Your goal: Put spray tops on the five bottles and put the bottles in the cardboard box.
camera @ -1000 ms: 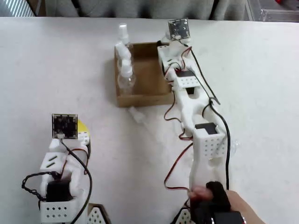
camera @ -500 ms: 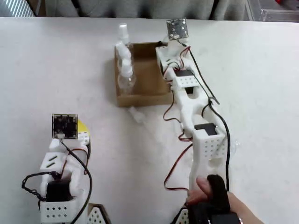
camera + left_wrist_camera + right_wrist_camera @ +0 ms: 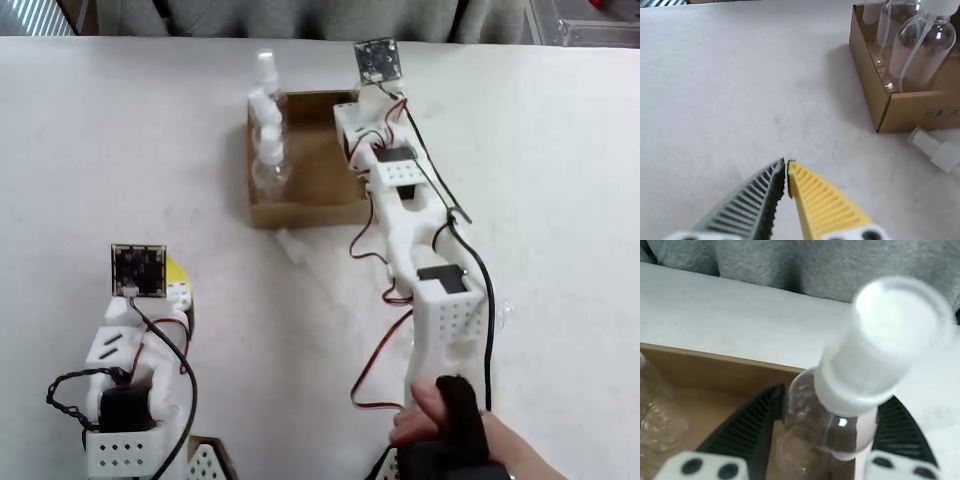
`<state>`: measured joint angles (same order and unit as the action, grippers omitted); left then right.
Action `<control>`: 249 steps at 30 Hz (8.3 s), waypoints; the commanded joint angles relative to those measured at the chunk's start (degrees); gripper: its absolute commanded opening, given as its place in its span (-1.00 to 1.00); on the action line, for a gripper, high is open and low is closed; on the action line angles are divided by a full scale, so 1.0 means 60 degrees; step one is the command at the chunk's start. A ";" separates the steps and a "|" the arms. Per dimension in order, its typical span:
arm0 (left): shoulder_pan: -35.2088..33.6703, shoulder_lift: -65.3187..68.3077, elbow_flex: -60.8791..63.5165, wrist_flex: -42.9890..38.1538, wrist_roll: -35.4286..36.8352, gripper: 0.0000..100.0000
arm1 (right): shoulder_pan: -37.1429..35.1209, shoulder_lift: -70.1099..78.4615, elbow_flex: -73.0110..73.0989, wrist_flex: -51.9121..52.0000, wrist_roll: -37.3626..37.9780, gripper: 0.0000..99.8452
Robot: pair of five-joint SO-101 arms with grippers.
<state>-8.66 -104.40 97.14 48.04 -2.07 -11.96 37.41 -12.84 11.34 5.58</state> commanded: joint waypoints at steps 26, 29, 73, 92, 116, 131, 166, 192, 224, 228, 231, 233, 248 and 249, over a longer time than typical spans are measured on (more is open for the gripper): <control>-0.0081 -0.0051 -0.0029 0.0059 -0.0088 -0.96 | -0.0374 -0.0916 -0.0308 0.0564 0.0850 -0.30; -0.0081 -0.0051 -0.0029 0.0059 -0.0088 -0.96 | -0.0374 -0.0916 -0.0322 0.0579 0.0879 -0.30; -0.0095 -0.0051 -0.0029 0.0059 -0.0088 -0.96 | -0.0344 -0.3553 -0.0249 0.2527 0.0777 -0.29; -0.0095 -0.0051 -0.0029 0.0059 -0.0088 -0.96 | -0.0286 -0.7407 -0.0249 0.8593 0.0205 -0.30; -0.0110 -0.0051 -0.0029 0.0249 -0.0088 -0.96 | 0.5004 -0.9194 0.3883 1.4103 0.0293 -0.80; -0.0095 -0.0051 -0.0029 0.0249 -0.0088 -0.96 | 0.6322 -0.9106 0.6066 1.3956 0.0293 -0.80; -0.0051 -0.0051 -0.0029 0.0777 -0.1231 -0.96 | 0.4725 -0.9092 0.7165 1.1700 -0.2960 -0.52; -0.0051 -0.0051 -0.0029 0.0777 -0.1245 -0.96 | 0.4432 -0.7538 0.9201 0.8725 -0.2989 -0.45; -0.0095 -0.0051 -0.0029 0.0791 -0.1231 -0.96 | 0.5985 -0.6674 0.4205 1.0762 0.4440 -0.97; -0.0095 -0.0051 -0.0029 0.0791 -0.1231 -0.96 | 0.5766 -0.6234 0.4161 1.0557 0.6037 -0.97; -0.0095 -0.0051 -0.0029 0.0938 -0.1231 -0.96 | 0.5707 -0.5692 0.4161 0.9692 0.6799 -0.97; -0.0095 -0.0051 -0.0029 0.0996 -0.1231 -0.96 | 0.5722 -0.5326 0.4161 0.9370 0.7165 -0.93; -0.0095 -0.0051 -0.0029 0.0996 -0.1231 -0.96 | 0.5707 -0.4462 0.2066 1.0747 0.7165 -0.22; -0.0095 -0.0051 -0.0029 0.0996 -0.1231 -0.96 | 0.5722 -0.4462 0.1861 1.1128 0.7121 -0.22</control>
<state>-8.75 -104.40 97.14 53.76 -9.10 22.77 11.38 3.78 72.97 47.87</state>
